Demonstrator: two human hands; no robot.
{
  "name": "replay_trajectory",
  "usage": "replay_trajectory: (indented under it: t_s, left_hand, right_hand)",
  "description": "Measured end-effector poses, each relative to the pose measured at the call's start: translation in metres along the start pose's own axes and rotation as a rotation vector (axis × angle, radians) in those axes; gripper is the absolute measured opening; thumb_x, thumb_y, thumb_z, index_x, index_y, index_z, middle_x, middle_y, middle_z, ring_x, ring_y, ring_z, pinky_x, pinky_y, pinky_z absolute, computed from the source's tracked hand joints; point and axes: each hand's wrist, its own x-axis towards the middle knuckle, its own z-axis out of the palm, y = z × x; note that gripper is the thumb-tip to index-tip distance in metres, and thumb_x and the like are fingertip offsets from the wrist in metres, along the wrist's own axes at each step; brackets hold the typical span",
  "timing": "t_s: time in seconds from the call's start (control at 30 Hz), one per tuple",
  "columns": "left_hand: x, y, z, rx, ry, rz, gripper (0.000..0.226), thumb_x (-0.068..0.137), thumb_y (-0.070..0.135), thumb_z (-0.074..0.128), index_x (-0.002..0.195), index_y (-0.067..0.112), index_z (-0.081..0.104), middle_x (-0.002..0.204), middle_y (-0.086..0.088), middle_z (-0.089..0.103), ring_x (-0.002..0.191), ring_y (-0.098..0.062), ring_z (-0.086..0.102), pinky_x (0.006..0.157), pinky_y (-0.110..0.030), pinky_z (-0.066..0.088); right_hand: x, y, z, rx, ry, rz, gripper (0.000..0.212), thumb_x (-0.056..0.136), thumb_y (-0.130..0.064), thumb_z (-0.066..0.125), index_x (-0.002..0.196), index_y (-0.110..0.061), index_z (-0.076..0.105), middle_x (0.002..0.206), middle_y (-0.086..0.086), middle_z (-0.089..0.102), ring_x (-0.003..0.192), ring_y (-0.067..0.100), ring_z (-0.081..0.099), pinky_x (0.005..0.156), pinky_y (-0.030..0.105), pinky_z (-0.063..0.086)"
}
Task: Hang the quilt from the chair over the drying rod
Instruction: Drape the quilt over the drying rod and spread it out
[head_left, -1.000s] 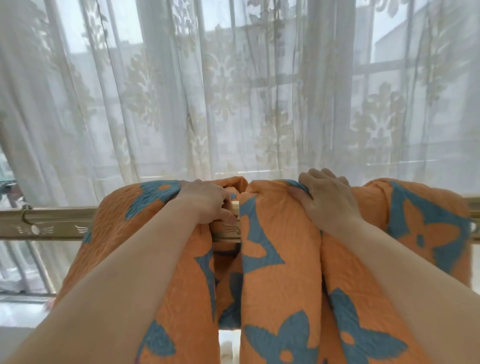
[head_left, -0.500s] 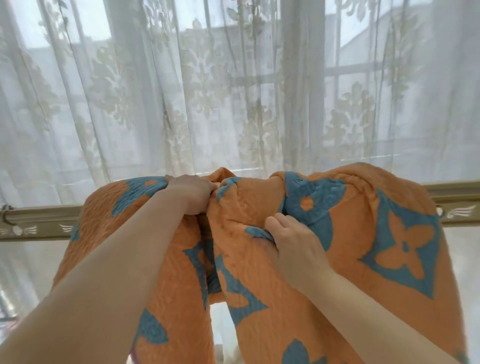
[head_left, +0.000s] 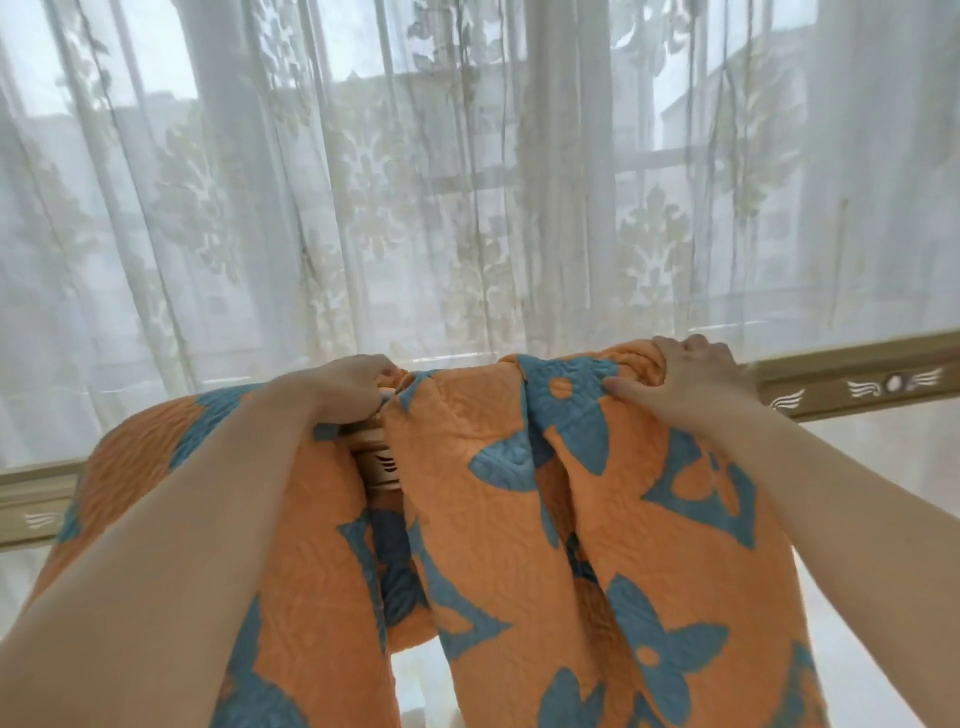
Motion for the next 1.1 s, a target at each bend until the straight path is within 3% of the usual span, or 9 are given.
replay_trajectory:
  t_s: [0.1,0.17,0.23,0.37,0.47,0.63,0.8,0.93,1.1]
  left_hand:
    - [-0.002,0.023,0.001,-0.327,0.033,0.002,0.053,0.093,0.045,0.05,0.142,0.028,0.04,0.144,-0.002,0.044,0.128,-0.023,0.045,0.11,-0.039,0.033]
    - [-0.005,0.048,0.01,-0.129,0.031,0.017,0.072,0.08,0.075,0.042,0.143,0.042,0.033,0.148,0.005,0.039,0.134,-0.023,0.039,0.115,-0.051,0.018]
    - [-0.004,0.082,0.023,0.115,0.059,0.117,0.081,0.075,0.084,0.037,0.145,0.045,0.026,0.155,0.01,0.028,0.143,-0.022,0.023,0.112,-0.064,-0.001]
    - [0.006,0.151,0.05,0.161,0.066,0.355,0.087,0.079,0.078,0.041,0.149,0.031,0.023,0.156,0.007,0.027,0.143,-0.021,0.021,0.112,-0.064,0.001]
    - [0.021,0.181,0.066,0.054,0.09,0.371,0.089,0.076,0.076,0.05,0.148,0.029,0.028,0.151,0.004,0.036,0.137,-0.023,0.032,0.112,-0.057,0.02]
    - [0.032,0.181,0.082,-0.258,0.303,0.47,0.036,0.081,0.043,0.069,0.109,0.021,0.065,0.097,0.005,0.056,0.098,-0.017,0.053,0.083,-0.033,0.044]
    - [0.022,0.175,0.091,-0.525,0.425,0.553,0.011,0.077,0.017,0.075,0.086,0.011,0.072,0.086,-0.003,0.065,0.081,-0.019,0.062,0.08,-0.042,0.051]
    - [0.005,0.156,0.085,-0.752,0.27,0.627,0.007,0.078,0.008,0.075,0.084,0.01,0.073,0.086,-0.005,0.068,0.084,-0.018,0.065,0.083,-0.034,0.053]
    - [-0.016,0.148,0.064,-0.628,0.033,0.647,0.01,0.081,0.006,0.073,0.091,0.004,0.073,0.085,0.008,0.065,0.083,-0.001,0.061,0.079,-0.015,0.046]
  right_hand:
    - [0.004,0.001,-0.001,-0.033,0.087,-0.037,0.093,0.067,-0.084,0.043,0.135,-0.02,0.044,0.133,0.006,0.045,0.129,0.026,0.036,0.104,0.051,0.032]
    - [0.006,0.001,0.001,-0.038,0.078,-0.061,0.089,0.069,-0.082,0.045,0.132,-0.02,0.045,0.132,0.004,0.045,0.128,0.025,0.036,0.103,0.051,0.031]
    - [0.01,0.005,0.002,0.067,0.06,-0.104,0.077,0.076,-0.079,0.039,0.125,-0.021,0.05,0.125,0.003,0.049,0.125,0.025,0.039,0.098,0.047,0.034]
    - [0.017,0.018,-0.007,0.552,0.022,-0.173,0.041,0.099,-0.042,0.033,0.104,-0.02,0.067,0.109,0.004,0.061,0.111,0.024,0.053,0.083,0.032,0.035]
    - [0.025,0.032,-0.003,0.401,0.059,-0.213,0.031,0.1,-0.03,0.036,0.115,-0.026,0.063,0.121,0.002,0.063,0.117,0.023,0.053,0.09,0.034,0.038]
    - [0.027,0.046,0.002,0.237,0.009,-0.201,0.039,0.1,-0.036,0.023,0.126,-0.036,0.052,0.126,-0.005,0.062,0.116,0.023,0.053,0.086,0.035,0.034]
    - [0.027,0.049,-0.01,0.205,-0.168,-0.15,0.052,0.097,-0.055,0.012,0.131,-0.041,0.048,0.138,-0.007,0.052,0.126,0.021,0.046,0.092,0.036,0.029]
    - [0.032,0.046,-0.019,0.239,-0.322,-0.01,0.069,0.085,-0.075,0.008,0.131,-0.046,0.05,0.145,-0.008,0.046,0.135,0.021,0.037,0.108,0.036,0.023]
    - [0.035,0.03,-0.021,-0.009,-0.352,0.014,0.1,0.069,-0.09,0.007,0.133,-0.028,0.053,0.139,0.002,0.052,0.125,0.026,0.047,0.097,0.037,0.035]
